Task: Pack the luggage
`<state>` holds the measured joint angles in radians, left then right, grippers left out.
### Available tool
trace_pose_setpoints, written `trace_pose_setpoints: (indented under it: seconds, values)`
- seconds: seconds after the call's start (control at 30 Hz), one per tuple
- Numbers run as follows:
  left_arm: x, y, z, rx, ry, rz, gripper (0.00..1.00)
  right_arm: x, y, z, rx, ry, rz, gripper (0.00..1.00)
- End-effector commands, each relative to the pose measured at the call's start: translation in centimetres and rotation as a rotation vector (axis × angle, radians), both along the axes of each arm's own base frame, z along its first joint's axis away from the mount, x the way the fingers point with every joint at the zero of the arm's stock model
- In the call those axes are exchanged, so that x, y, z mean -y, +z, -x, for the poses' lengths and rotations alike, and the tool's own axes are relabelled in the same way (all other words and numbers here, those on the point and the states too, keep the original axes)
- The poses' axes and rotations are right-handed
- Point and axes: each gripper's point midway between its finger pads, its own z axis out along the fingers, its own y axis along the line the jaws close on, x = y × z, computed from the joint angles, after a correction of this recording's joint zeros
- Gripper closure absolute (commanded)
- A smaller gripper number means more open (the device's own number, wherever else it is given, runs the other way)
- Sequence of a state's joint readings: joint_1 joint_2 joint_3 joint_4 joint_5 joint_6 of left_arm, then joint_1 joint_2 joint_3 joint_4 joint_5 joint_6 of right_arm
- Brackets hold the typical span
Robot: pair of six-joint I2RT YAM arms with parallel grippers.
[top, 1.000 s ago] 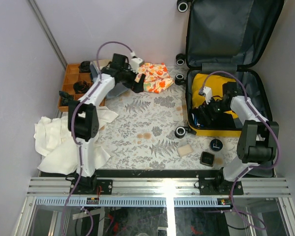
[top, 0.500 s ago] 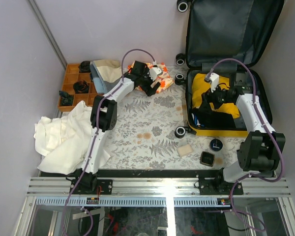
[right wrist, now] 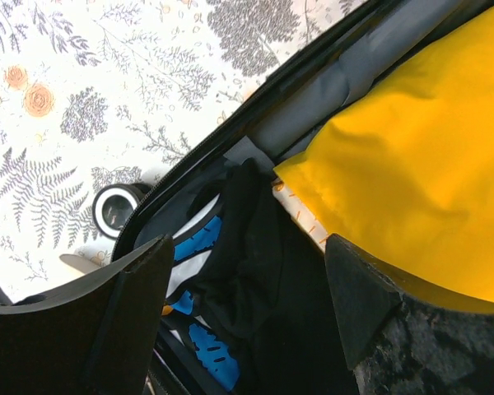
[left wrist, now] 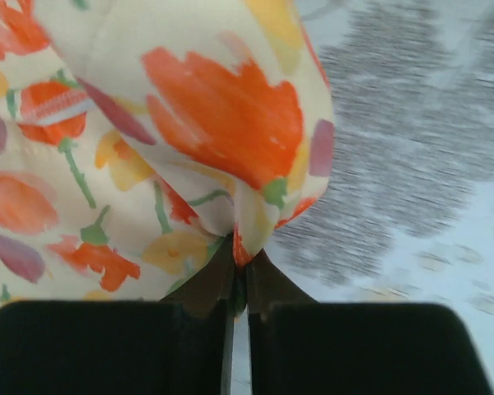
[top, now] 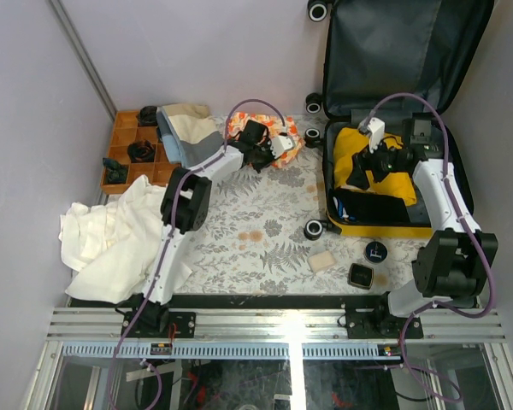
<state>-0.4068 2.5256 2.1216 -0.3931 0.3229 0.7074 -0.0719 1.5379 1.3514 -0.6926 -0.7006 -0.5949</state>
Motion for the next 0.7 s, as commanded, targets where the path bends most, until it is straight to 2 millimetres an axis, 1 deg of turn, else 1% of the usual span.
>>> trace_pose_setpoints:
  seconds: [0.0, 0.07, 0.13, 0.17, 0.2, 0.23, 0.27, 0.3, 0.33, 0.37, 0.4, 0.43, 0.47, 0.53, 0.57, 0.63, 0.67]
  values:
    - [3.0, 1.9, 6.4, -0.059, -0.054, -0.006, 1.0, -0.2, 3.0, -1.5, 0.068, -0.005, -0.026, 0.19]
    - [2.7, 1.8, 9.0, -0.128, 0.003, -0.001, 1.0, -0.3, 3.3, -1.7, 0.069, -0.006, -0.033, 0.19]
    - [2.3, 1.5, 12.3, -0.21, 0.057, 0.01, 1.0, -0.4, 3.6, -1.9, 0.075, -0.003, -0.041, 0.19]
    - [1.8, 1.1, 14.0, -0.246, 0.074, 0.003, 1.0, -0.5, 3.7, -2.0, 0.074, -0.002, -0.046, 0.19]
    - [1.3, 1.1, 15.5, -0.268, 0.09, 0.001, 1.0, -0.5, 3.7, -2.0, 0.07, -0.003, -0.053, 0.19]
    - [0.7, 0.8, 17.3, -0.305, 0.098, -0.002, 1.0, -0.6, 3.6, -2.1, 0.064, -0.004, -0.06, 0.2]
    - [0.1, 0.8, 19.1, -0.335, 0.1, 0.003, 1.0, -0.8, 3.5, -2.1, 0.055, -0.003, -0.072, 0.2]
    - [-0.5, 1.0, 20.5, -0.354, 0.108, 0.013, 0.98, -1.0, 3.5, -2.2, 0.047, -0.002, -0.084, 0.2]
    - [-1.0, 1.0, 22.1, -0.377, 0.115, 0.023, 0.87, -1.3, 3.4, -2.3, 0.038, 0.001, -0.093, 0.2]
    - [-1.2, 1.3, 23.7, -0.405, 0.107, 0.049, 0.7, -1.7, 3.3, -2.3, 0.031, 0.008, -0.097, 0.2]
    - [-1.4, 1.7, 25.3, -0.437, 0.091, 0.076, 0.51, -2.1, 3.2, -2.3, 0.026, 0.016, -0.097, 0.21]
    - [-1.4, 2.6, 26.6, -0.458, 0.072, 0.114, 0.38, -2.7, 3.1, -2.4, 0.022, 0.023, -0.096, 0.21]
    - [-1.4, 3.8, 27.6, -0.475, 0.045, 0.168, 0.35, -3.2, 3.0, -2.5, 0.02, 0.029, -0.096, 0.21]
    - [-1.9, 7.7, 28.2, -0.465, -0.033, 0.329, 0.31, -4.7, 2.9, -2.6, 0.011, 0.051, -0.099, 0.22]
    - [-2.8, 9.3, 27.6, -0.432, -0.05, 0.394, 0.29, -5.4, 2.8, -2.6, 0.007, 0.063, -0.101, 0.22]
    - [-4.5, 12.2, 25.4, -0.305, -0.078, 0.453, 0.27, -7.1, 2.3, -2.5, -0.006, 0.088, -0.094, 0.23]
    - [-5.4, 12.8, 24.5, -0.274, -0.09, 0.433, 0.27, -7.8, 2.1, -2.4, -0.009, 0.098, -0.085, 0.24]
